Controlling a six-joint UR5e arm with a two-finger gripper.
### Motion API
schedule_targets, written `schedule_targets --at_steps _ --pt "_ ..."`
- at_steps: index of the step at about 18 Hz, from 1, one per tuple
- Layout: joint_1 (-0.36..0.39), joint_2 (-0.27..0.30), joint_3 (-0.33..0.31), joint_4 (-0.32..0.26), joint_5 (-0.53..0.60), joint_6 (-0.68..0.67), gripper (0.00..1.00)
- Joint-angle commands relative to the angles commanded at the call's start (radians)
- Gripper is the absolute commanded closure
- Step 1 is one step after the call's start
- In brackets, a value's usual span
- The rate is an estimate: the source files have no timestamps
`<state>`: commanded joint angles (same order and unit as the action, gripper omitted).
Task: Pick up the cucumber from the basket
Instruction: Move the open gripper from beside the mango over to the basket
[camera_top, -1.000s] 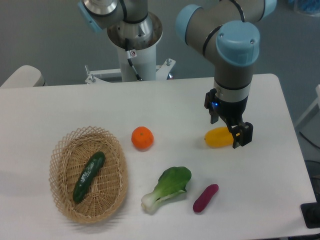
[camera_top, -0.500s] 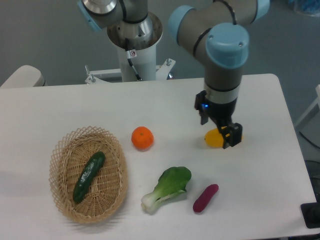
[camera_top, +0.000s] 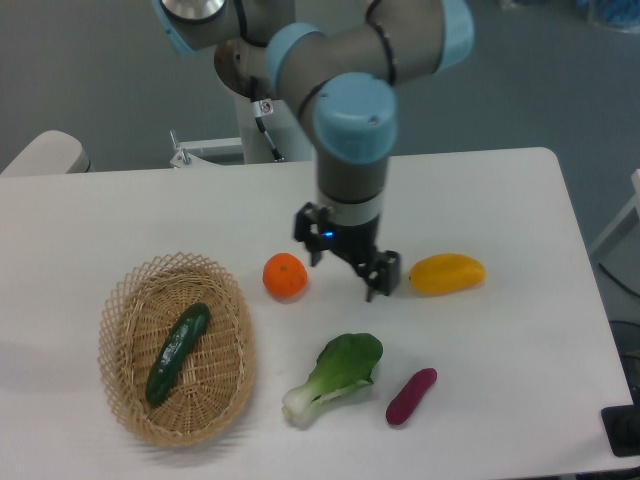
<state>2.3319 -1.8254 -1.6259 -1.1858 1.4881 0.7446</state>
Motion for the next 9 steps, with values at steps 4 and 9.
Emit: schedule_targets --at_steps 4,9 --pt "-0.087 -0.035 -0.04 0.095 -0.005 -0.223 0.0" --pt "-0.178 -0.103 -0.086 0.199 -0.002 -0.281 0.0"
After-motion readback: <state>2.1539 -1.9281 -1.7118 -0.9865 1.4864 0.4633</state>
